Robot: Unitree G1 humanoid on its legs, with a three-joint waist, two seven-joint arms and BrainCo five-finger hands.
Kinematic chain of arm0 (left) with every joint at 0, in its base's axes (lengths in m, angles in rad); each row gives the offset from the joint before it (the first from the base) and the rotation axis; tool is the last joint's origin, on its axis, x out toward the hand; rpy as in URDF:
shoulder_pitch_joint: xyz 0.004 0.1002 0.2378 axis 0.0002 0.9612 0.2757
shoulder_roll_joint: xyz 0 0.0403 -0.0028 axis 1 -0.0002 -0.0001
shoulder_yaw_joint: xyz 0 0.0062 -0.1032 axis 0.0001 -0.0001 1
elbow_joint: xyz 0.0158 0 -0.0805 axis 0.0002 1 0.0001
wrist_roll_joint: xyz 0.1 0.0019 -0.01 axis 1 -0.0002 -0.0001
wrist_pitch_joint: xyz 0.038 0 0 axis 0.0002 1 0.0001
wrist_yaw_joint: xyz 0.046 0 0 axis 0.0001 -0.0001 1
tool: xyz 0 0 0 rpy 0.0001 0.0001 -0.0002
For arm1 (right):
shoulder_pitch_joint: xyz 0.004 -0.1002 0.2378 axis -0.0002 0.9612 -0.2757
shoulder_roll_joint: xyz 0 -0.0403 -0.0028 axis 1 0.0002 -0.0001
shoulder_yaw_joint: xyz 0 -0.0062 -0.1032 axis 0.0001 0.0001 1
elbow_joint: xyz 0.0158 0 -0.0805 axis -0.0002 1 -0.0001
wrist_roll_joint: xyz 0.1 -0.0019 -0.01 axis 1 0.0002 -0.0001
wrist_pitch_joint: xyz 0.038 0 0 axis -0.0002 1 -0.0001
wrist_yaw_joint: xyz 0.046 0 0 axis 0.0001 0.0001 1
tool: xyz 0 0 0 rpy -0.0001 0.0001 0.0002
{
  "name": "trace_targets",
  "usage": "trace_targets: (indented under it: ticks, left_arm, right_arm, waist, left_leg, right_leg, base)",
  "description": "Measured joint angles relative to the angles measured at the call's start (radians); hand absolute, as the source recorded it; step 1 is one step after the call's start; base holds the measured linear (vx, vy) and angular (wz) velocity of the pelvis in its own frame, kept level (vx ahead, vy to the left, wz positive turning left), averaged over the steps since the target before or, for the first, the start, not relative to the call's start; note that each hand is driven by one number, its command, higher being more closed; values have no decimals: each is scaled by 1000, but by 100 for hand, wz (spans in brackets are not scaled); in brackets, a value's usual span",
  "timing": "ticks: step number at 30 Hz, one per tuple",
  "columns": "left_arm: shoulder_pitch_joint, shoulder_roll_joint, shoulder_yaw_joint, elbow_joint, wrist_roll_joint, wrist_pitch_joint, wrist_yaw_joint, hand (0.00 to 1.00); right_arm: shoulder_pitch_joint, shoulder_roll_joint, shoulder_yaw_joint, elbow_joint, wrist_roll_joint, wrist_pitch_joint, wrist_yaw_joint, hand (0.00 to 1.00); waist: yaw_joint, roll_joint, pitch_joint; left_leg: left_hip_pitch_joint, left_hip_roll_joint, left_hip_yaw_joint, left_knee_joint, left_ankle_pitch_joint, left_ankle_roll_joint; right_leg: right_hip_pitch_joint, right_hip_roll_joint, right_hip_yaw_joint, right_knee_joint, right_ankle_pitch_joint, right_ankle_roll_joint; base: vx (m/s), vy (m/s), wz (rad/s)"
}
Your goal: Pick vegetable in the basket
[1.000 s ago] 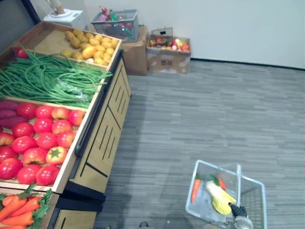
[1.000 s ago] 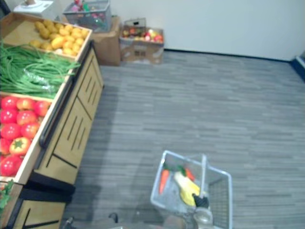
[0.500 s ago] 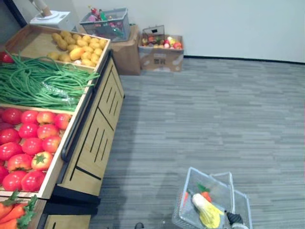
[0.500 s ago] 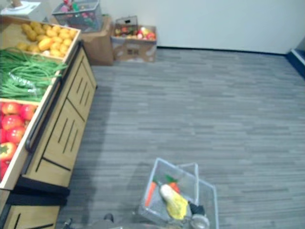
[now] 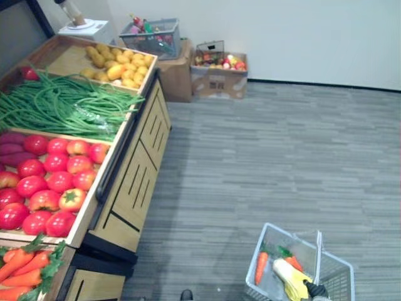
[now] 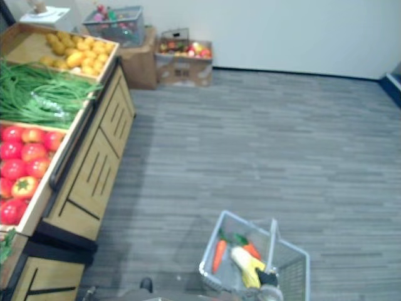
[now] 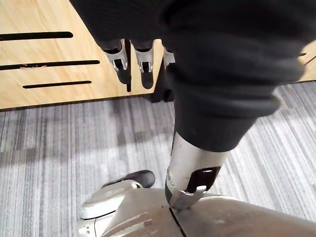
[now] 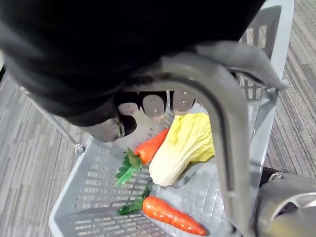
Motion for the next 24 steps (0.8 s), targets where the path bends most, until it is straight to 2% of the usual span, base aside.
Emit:
trace_targets:
  ticks: [2, 4, 7, 9, 15, 21, 22, 24]
  left_arm:
    - [6, 11, 0, 1, 0, 0, -4, 0]
    - [19, 12, 9, 0, 1, 0, -6, 0]
    - [38, 11, 33, -1, 1, 2, -15, 0]
    - [39, 9, 62, -1, 3, 9, -23, 0]
    - [38, 11, 118, -2, 4, 10, -35, 0]
    - [28, 5, 118, -4, 21, 10, -38, 0]
    - [27, 4, 116, -4, 21, 10, -39, 0]
    - [29, 7, 106, -4, 21, 10, -41, 0]
  right_arm:
    - [-7, 5, -1, -19, 0, -2, 0, 100]
    - [-8, 8, 0, -30, 0, -5, 0, 100]
    - [-9, 25, 3, -44, -1, -6, 6, 100]
    - [-9, 31, 2, -46, -1, -5, 10, 100]
    - [-13, 33, 0, -47, -1, -4, 17, 100]
    - [-5, 32, 0, -47, -1, -2, 16, 100]
    - [-3, 32, 0, -47, -1, -2, 16, 100]
    - [6, 34, 1, -45, -1, 0, 16, 100]
  waist:
    - [7, -8, 10]
    - [7, -1, 15]
    - [9, -4, 13]
    - [10, -5, 13]
    - [15, -2, 12]
    - [14, -4, 1]
    - [14, 3, 1]
    - [15, -10, -9]
  left_leg:
    - [13, -5, -11, -4, 7, 16]
    - [19, -1, -26, 3, -5, 26]
    - [14, 3, -48, 18, -17, 32]
    - [0, 4, -53, 24, -17, 33]
    - [-20, 11, -50, 37, -17, 33]
    - [-15, 25, -36, 29, -16, 33]
    - [-12, 24, -29, 28, -15, 32]
    - [-4, 11, -14, 27, -3, 31]
  right_leg:
    - [-81, -22, 53, 167, 56, -26]
    - [-106, -22, 90, 238, 131, -34]
    - [-119, -18, 104, 256, 217, -36]
    - [-119, -13, 104, 239, 243, -38]
    - [-114, 8, 103, 188, 248, -31]
    - [-112, 26, 103, 152, 246, -30]
    - [-110, 26, 104, 140, 244, -32]
    - [-87, 15, 108, 97, 203, -35]
  base:
    - [-102, 83, 16]
    - [-115, 79, 20]
    - [-95, 54, 12]
    - [-55, 48, 5]
    - [-16, 29, -7]
    - [22, 13, -12]
    - [66, 34, -16]
    - [58, 10, -14]
